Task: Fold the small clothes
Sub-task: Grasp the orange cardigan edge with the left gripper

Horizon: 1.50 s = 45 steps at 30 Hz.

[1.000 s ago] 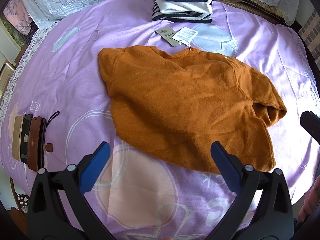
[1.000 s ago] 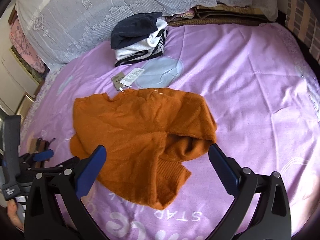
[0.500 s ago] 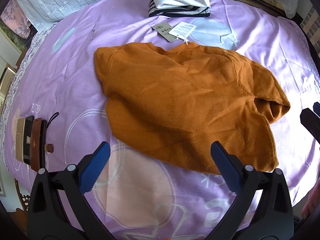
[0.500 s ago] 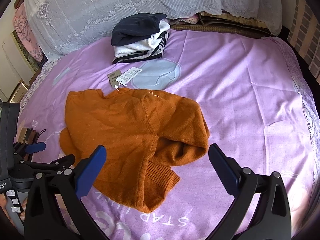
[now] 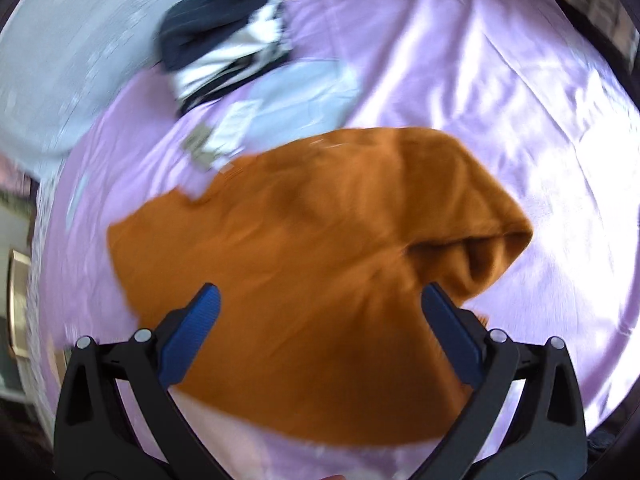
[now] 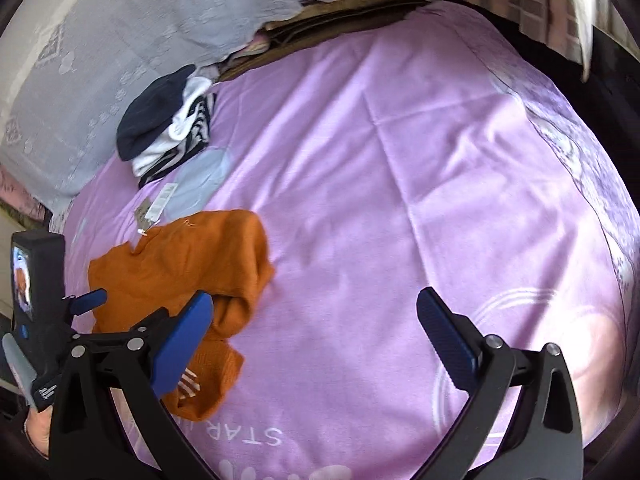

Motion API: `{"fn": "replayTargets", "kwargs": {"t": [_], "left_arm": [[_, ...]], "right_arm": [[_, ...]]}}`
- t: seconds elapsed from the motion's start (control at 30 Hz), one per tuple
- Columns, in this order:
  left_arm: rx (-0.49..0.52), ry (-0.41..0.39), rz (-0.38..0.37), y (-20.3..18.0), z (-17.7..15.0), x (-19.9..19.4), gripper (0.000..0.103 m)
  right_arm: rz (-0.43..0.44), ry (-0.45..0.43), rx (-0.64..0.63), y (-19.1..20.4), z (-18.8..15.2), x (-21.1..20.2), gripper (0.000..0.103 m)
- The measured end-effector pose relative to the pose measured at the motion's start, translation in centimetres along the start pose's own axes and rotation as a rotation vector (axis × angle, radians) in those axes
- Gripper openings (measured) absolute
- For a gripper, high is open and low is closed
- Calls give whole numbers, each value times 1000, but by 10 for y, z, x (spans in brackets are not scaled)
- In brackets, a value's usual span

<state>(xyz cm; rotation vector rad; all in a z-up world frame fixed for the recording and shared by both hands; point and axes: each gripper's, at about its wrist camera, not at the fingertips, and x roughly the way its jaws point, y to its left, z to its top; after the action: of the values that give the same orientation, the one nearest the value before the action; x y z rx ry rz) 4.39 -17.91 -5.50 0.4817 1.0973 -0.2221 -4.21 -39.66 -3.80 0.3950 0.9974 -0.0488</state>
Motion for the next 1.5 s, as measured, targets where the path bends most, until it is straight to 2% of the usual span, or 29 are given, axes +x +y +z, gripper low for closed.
{"fn": "replayTargets", "kwargs": {"t": [0.07,0.23,0.3,0.33,0.37,0.4,0.47,0.53,0.57,0.73,0.77,0.83,0.93,1.0,1.07,1.1,1.2,1.23,1.3,1.33,1.37,1.43,1.5], "left_arm": [[58,-2,38,-24,13,13,101],[219,-65,117,-71,27,35,100],[219,-86,89,-71,30,40,74],[199,-64,6,-66,34,43,28],[171,-35,-52,-59,37,46,11],[107,-12,-123,-46,42,47,10],[-9,-26,-216,-13,47,39,9],[-127,-57,-282,29,48,26,9],[-176,-73,-289,51,46,20,9],[-406,-96,-214,187,16,6,9],[-480,-91,-172,227,-2,6,9],[-575,-69,-121,277,-31,10,9],[-768,9,-22,360,-111,22,9],[-846,54,3,387,-154,29,9],[-872,108,111,403,-200,31,9],[-887,125,123,407,-216,32,9],[-980,160,55,420,-262,37,9],[-998,150,16,421,-268,37,14],[-998,122,-41,411,-265,34,38],[-990,98,-87,403,-258,32,61],[-978,84,-118,388,-243,32,79],[-922,56,-182,372,-214,36,85],[-867,52,-206,363,-185,45,95]], "right_arm": [[-16,4,31,-16,-4,-4,102],[-55,5,72,-42,-14,-14,102],[-58,-4,85,-49,-19,-20,102],[-57,-8,90,-51,-20,-22,102],[-57,-13,95,-52,-22,-24,102],[-58,-16,98,-52,-23,-26,102],[-48,-20,105,-49,-24,-27,102],[-38,-18,99,-41,-23,-27,102],[-32,-16,90,-35,-23,-25,102],[43,31,32,17,-19,-4,102],[58,39,9,29,-19,-1,102],[83,49,-57,59,-20,6,102],[123,70,-118,92,-20,16,102],[157,90,-136,110,-19,25,102],[186,107,-149,127,-18,34,102],[205,121,-161,140,-17,42,102],[281,206,-160,167,-11,76,102],[301,236,-151,172,-11,88,102],[358,311,-108,183,-8,120,102],[375,336,-86,185,-9,132,102],[385,361,-71,190,-10,146,102],[397,413,-76,201,-16,162,102],[444,478,-89,213,-28,171,102]]}}
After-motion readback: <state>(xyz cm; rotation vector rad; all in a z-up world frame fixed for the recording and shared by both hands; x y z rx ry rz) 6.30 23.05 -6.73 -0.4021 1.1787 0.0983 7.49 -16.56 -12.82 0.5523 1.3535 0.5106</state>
